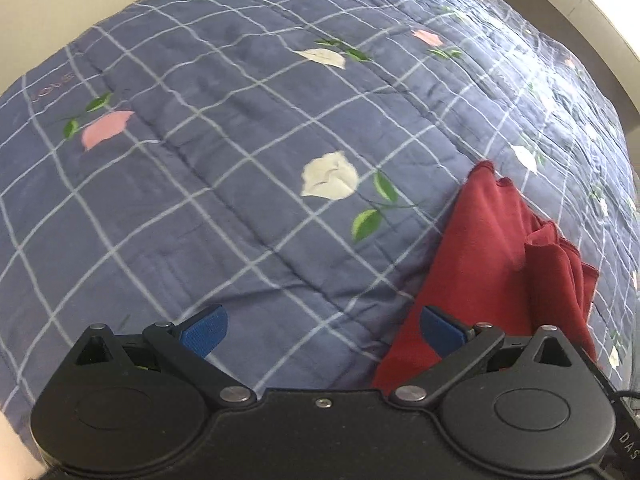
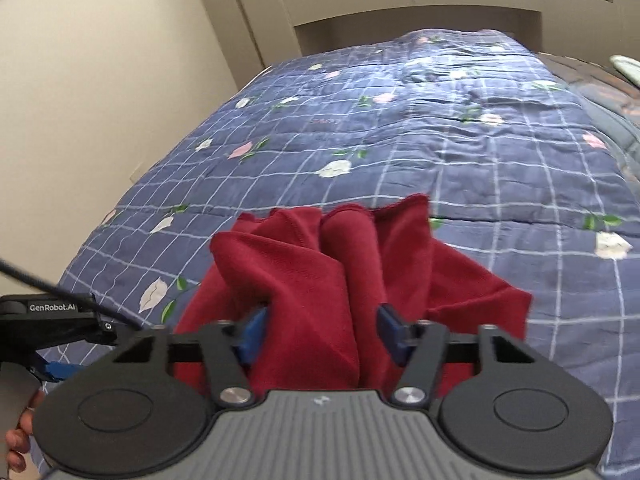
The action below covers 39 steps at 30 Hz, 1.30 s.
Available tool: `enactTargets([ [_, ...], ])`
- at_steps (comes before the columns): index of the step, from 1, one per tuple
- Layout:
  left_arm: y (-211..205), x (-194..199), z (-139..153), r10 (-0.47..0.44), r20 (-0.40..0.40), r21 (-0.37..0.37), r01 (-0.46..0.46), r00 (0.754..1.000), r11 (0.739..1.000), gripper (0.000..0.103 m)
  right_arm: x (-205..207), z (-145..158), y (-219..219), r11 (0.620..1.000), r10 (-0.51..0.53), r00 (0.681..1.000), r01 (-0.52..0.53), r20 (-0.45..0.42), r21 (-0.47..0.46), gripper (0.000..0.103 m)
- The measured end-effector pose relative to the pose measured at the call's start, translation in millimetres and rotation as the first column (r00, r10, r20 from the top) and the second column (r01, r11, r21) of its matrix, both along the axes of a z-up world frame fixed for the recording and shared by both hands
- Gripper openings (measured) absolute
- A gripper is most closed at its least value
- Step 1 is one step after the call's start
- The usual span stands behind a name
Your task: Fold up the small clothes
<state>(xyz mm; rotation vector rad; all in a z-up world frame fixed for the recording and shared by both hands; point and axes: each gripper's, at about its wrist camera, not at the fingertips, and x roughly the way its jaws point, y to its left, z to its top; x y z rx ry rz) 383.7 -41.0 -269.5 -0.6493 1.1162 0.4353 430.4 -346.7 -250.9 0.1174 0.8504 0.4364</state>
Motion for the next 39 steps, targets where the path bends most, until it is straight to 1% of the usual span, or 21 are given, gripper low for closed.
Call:
enactTargets([
  [2, -4.1, 4.3, -0.9, -0.014, 0.003, -0.003, 0.014, 1.000, 1.000, 0.102, -2.5, -1.0, -8.1, 0.999, -0.042, 0.999, 0.042, -0.007, 0.017, 0.053],
  [5, -9.3, 9.3, -2.9, -0.033, -0.001, -0.006, 0.033, 0.999, 0.999, 0.102, -4.1, -2.4, -24.1, 0.989, -0.144, 0.989, 0.145, -0.031, 0.037, 0.053],
  [8, -12.2, 12.6, -4.7, -0.044, -0.007, -0.007, 0.044, 0.999, 0.999, 0.102, -4.7, -2.6, -43.8, 0.960, -0.274, 0.960, 0.277, -0.059, 0.047, 0.062],
  [10, -12.8, 13.8, -5.8, -0.048, -0.007, -0.007, 0.048, 0.999, 0.999, 0.102, -5.2, -1.4, -55.4, 0.946, -0.315, 0.947, 0.319, -0.068, 0.050, 0.066],
  [12, -12.7, 14.5, -7.1, -0.051, -0.009, -0.008, 0.051, 0.999, 0.999, 0.102, -7.3, 2.6, -64.5, 0.942, -0.326, 0.943, 0.329, -0.059, 0.061, 0.081],
  [15, -12.9, 15.2, -9.1, -0.054, -0.008, -0.011, 0.054, 0.999, 0.999, 0.102, -6.3, 7.0, -67.0, 0.949, -0.298, 0.953, 0.301, -0.050, 0.089, 0.093],
  [17, -13.6, 15.8, -10.6, -0.058, -0.008, -0.014, 0.058, 0.998, 0.998, 0.102, -1.8, 4.9, -63.5, 0.957, -0.272, 0.960, 0.277, -0.062, 0.090, 0.096],
  [19, -15.0, 16.7, -11.9, -0.071, -0.004, -0.019, 0.071, 0.997, 0.997, 0.102, 4.6, -1.1, -58.8, 0.958, -0.262, 0.961, 0.270, -0.087, 0.096, 0.095],
  [20, -16.2, 17.5, -13.0, -0.080, -0.002, -0.020, 0.080, 0.997, 0.997, 0.102, 8.2, -4.6, -56.8, 0.957, -0.257, 0.961, 0.268, -0.105, 0.109, 0.092],
  [21, -17.7, 18.8, -14.5, -0.091, -0.005, -0.021, 0.090, 0.996, 0.996, 0.102, 8.9, -7.2, -53.8, 0.957, -0.255, 0.960, 0.268, -0.120, 0.114, 0.084],
  [22, -18.6, 19.7, -15.9, -0.101, -0.008, -0.021, 0.101, 0.995, 0.995, 0.102, 11.0, -9.8, -51.2, 0.957, -0.254, 0.958, 0.269, -0.135, 0.112, 0.080],
  [23, -20.0, 20.8, -17.1, -0.109, -0.012, -0.020, 0.108, 0.994, 0.994, 0.102, 12.5, -12.1, -48.0, 0.956, -0.258, 0.955, 0.274, -0.149, 0.102, 0.069],
  [24, -20.9, 21.4, -17.7, -0.112, -0.012, -0.018, 0.112, 0.994, 0.994, 0.102, 12.3, -13.0, -46.3, 0.956, -0.262, 0.953, 0.278, -0.155, 0.096, 0.053],
  [25, -21.4, 21.7, -17.8, -0.115, -0.008, -0.017, 0.114, 0.993, 0.993, 0.102, 11.7, -13.1, -44.7, 0.955, -0.266, 0.951, 0.282, -0.156, 0.091, 0.045],
  [27, -22.0, 22.4, -17.5, -0.120, -0.006, -0.016, 0.119, 0.993, 0.993, 0.102, 8.7, -10.3, -44.6, 0.952, -0.282, 0.950, 0.294, -0.138, 0.080, 0.017],
  [28, -22.1, 22.8, -17.2, -0.122, -0.005, -0.014, 0.122, 0.993, 0.992, 0.102, 6.8, -7.7, -46.7, 0.950, -0.286, 0.950, 0.298, -0.125, 0.088, 0.012],
  [30, -22.5, 23.7, -16.3, -0.125, -0.002, -0.012, 0.125, 0.992, 0.992, 0.102, 2.5, -0.4, -53.7, 0.946, -0.294, 0.951, 0.304, -0.098, 0.111, 0.009],
  [33, -24.3, 25.6, -13.9, -0.135, 0.012, -0.022, 0.135, 0.991, 0.991, 0.102, -4.0, 10.2, -62.2, 0.945, -0.305, 0.950, 0.311, -0.069, 0.101, 0.008],
  [37, -31.6, 31.0, -9.4, -0.168, 0.061, -0.054, 0.171, 0.984, 0.984, 0.102, -11.4, 11.5, -79.7, 0.928, -0.354, 0.932, 0.360, -0.079, 0.091, 0.008],
  [39, -38.5, 34.9, -7.8, -0.196, 0.071, -0.051, 0.200, 0.978, 0.979, 0.102, -12.2, 5.7, -88.2, 0.917, -0.383, 0.918, 0.391, -0.101, 0.076, 0.008],
])
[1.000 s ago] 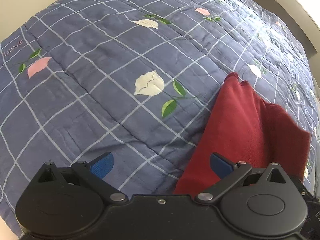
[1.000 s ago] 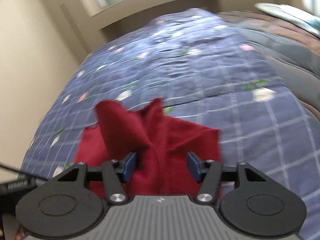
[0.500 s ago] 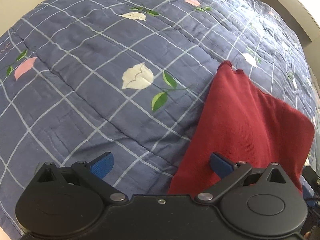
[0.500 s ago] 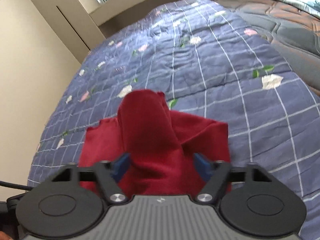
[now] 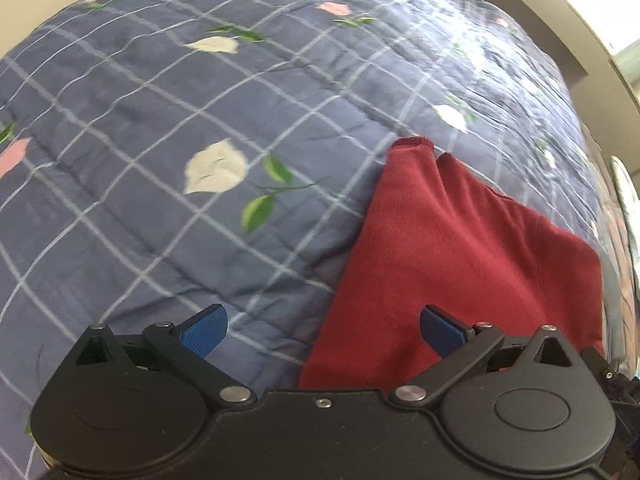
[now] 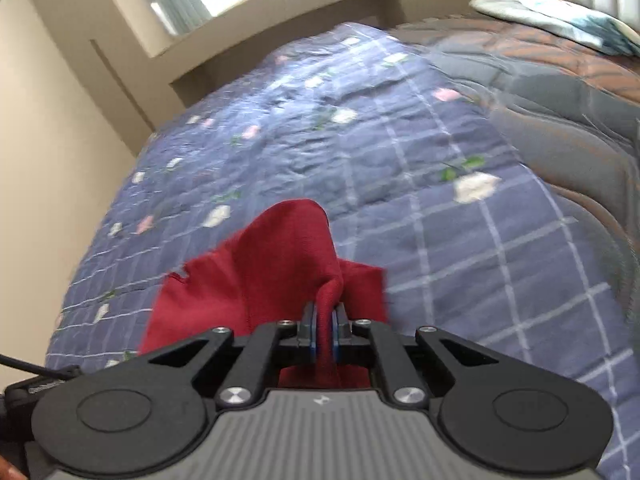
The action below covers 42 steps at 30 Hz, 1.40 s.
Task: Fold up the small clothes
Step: 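Open the right gripper and release the folded sweater bundle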
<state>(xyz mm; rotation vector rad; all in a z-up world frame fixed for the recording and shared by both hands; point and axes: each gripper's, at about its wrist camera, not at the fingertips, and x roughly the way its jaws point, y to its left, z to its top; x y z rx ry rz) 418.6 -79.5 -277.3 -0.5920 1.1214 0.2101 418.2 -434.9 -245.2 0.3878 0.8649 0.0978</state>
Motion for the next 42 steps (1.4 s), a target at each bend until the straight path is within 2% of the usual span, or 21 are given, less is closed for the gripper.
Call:
enactTargets([
  [4, -12.9, 5.8, -1.1, -0.062, -0.001, 0.013, 0.062, 0.998, 0.998, 0.102, 2.0, -15.2, -10.0, 1.000, -0.009, 0.999, 0.010, -0.053, 0.024, 0.010],
  [9, -16.8, 6.1, -9.8, -0.073, -0.032, 0.011, 0.073, 0.997, 0.997, 0.102, 1.5, -15.6, -6.0, 1.000, 0.018, 0.999, -0.019, -0.050, -0.015, 0.031],
  [11, -16.2, 6.0, -13.5, -0.067, -0.046, 0.013, 0.068, 0.997, 0.998, 0.102, -0.2, -13.0, -5.1, 0.999, 0.032, 0.999, -0.033, -0.040, -0.024, 0.060],
  [12, -15.3, 5.9, -14.5, -0.066, -0.047, 0.009, 0.067, 0.997, 0.998, 0.102, -1.4, -11.0, -3.9, 0.999, 0.044, 0.998, -0.045, -0.035, -0.030, 0.070],
  [13, -14.5, 6.2, -15.0, -0.066, -0.048, 0.006, 0.066, 0.997, 0.998, 0.102, -3.0, -9.0, -2.4, 0.998, 0.065, 0.997, -0.065, -0.031, -0.024, 0.074],
  [15, -14.3, 7.1, -15.8, -0.069, -0.050, 0.006, 0.069, 0.996, 0.998, 0.102, -5.1, -7.7, 1.5, 0.993, 0.115, 0.993, -0.115, -0.039, -0.006, 0.088],
  [17, -14.9, 7.9, -16.2, -0.071, -0.052, 0.008, 0.072, 0.996, 0.997, 0.102, -7.6, -8.7, 9.4, 0.985, 0.168, 0.984, -0.170, -0.055, -0.024, 0.091],
  [20, -15.4, 8.6, -16.9, -0.069, -0.053, 0.006, 0.069, 0.996, 0.998, 0.102, -11.7, -15.8, 24.7, 0.961, 0.240, 0.966, -0.250, -0.095, -0.118, 0.091],
  [23, -16.1, 8.8, -17.8, -0.066, -0.052, 0.004, 0.066, 0.996, 0.998, 0.102, -12.9, -27.4, 29.2, 0.939, 0.208, 0.966, -0.241, -0.153, -0.247, 0.092],
  [27, -15.8, 8.7, -17.9, -0.073, -0.051, 0.001, 0.073, 0.996, 0.997, 0.102, -12.5, -35.7, 16.5, 0.956, 0.167, 0.968, -0.206, -0.189, -0.209, 0.096],
  [42, -26.2, 16.1, -9.3, -0.115, -0.041, 0.031, 0.116, 0.993, 0.993, 0.102, -14.0, -38.2, 11.7, 0.953, 0.161, 0.958, -0.214, -0.237, -0.216, 0.103],
])
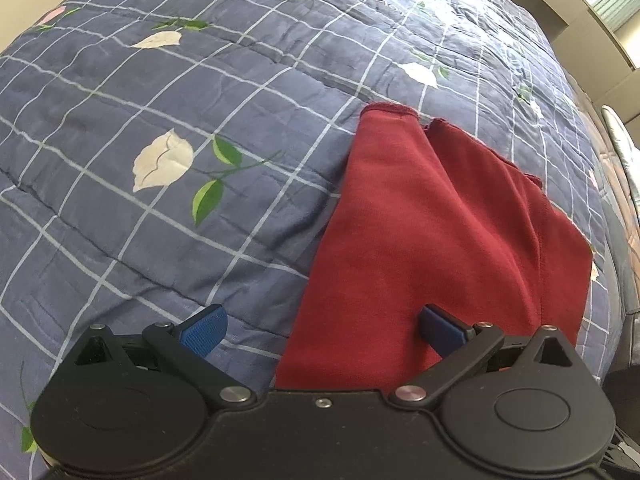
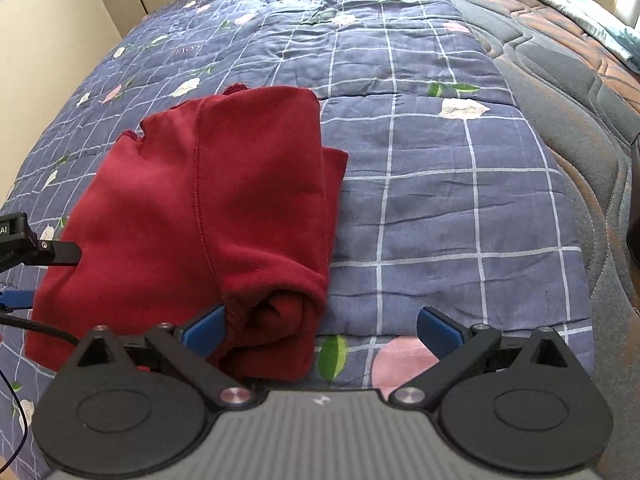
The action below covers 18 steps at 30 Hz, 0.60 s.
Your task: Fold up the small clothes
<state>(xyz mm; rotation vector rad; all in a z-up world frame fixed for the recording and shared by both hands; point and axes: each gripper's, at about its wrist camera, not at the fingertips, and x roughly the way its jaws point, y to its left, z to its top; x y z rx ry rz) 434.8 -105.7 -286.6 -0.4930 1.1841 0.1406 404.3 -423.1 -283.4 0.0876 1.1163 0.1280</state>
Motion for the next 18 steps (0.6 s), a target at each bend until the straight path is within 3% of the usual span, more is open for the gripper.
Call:
enactTargets([
  [18, -3.0, -2.2, 3.7, -0.003, -0.010, 0.008, 0.003, 1.000, 1.000, 0.102, 1.3, -6.9, -0.4, 1.000, -0.008, 0.999, 0.009, -0.051, 0.018, 0.103],
])
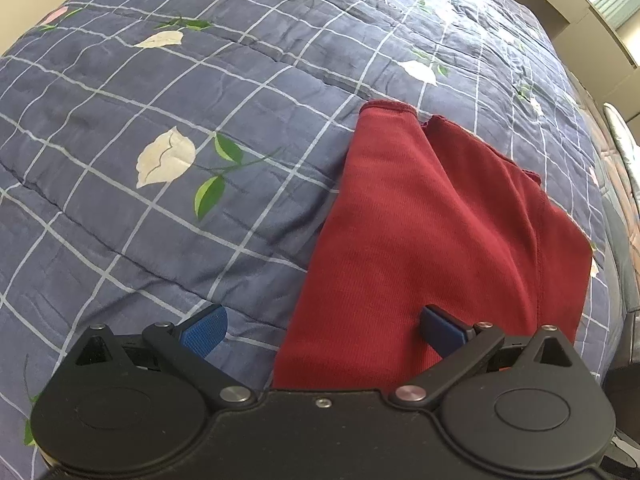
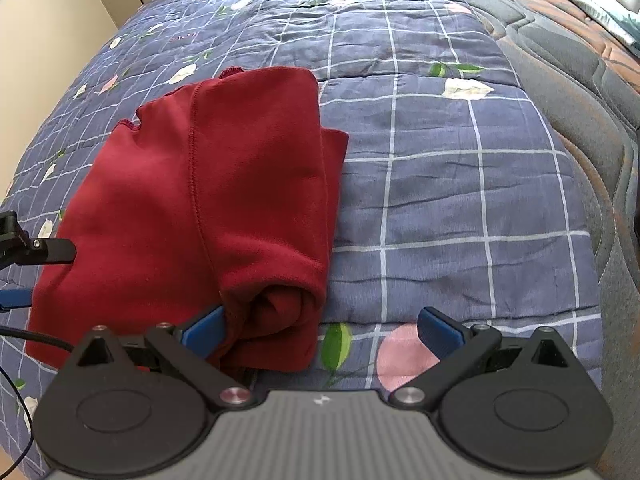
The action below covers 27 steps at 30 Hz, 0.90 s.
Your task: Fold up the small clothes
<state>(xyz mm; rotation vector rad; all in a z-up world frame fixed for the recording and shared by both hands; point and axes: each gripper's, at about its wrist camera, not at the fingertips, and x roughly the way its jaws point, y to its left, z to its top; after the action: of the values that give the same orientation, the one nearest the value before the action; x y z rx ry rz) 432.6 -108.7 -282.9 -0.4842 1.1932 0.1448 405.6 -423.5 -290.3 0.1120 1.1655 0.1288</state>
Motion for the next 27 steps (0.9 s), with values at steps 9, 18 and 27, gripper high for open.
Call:
enactTargets([
  [9, -5.2, 2.3, 0.2, -0.036, 0.000, 0.000, 0.036, 0.999, 0.999, 0.102, -4.1, -5.8, -2.3, 0.999, -0.029, 0.999, 0.030, -0.024, 0.023, 0.103],
  [18, -8.3, -2.1, -14.3, -0.068, -0.019, -0.015, 0.068, 0.998, 0.998, 0.102, -13.5, -13.3, -10.5, 0.996, -0.050, 0.997, 0.054, -0.058, 0.065, 0.103],
  [27, 5.9, -1.5, 5.3, -0.004, 0.104, -0.025, 0.006, 0.995, 1.000, 0.102, -0.1, 32.0, -25.7, 0.982, -0.094, 0.993, 0.082, 0.069, 0.168, 0.103],
])
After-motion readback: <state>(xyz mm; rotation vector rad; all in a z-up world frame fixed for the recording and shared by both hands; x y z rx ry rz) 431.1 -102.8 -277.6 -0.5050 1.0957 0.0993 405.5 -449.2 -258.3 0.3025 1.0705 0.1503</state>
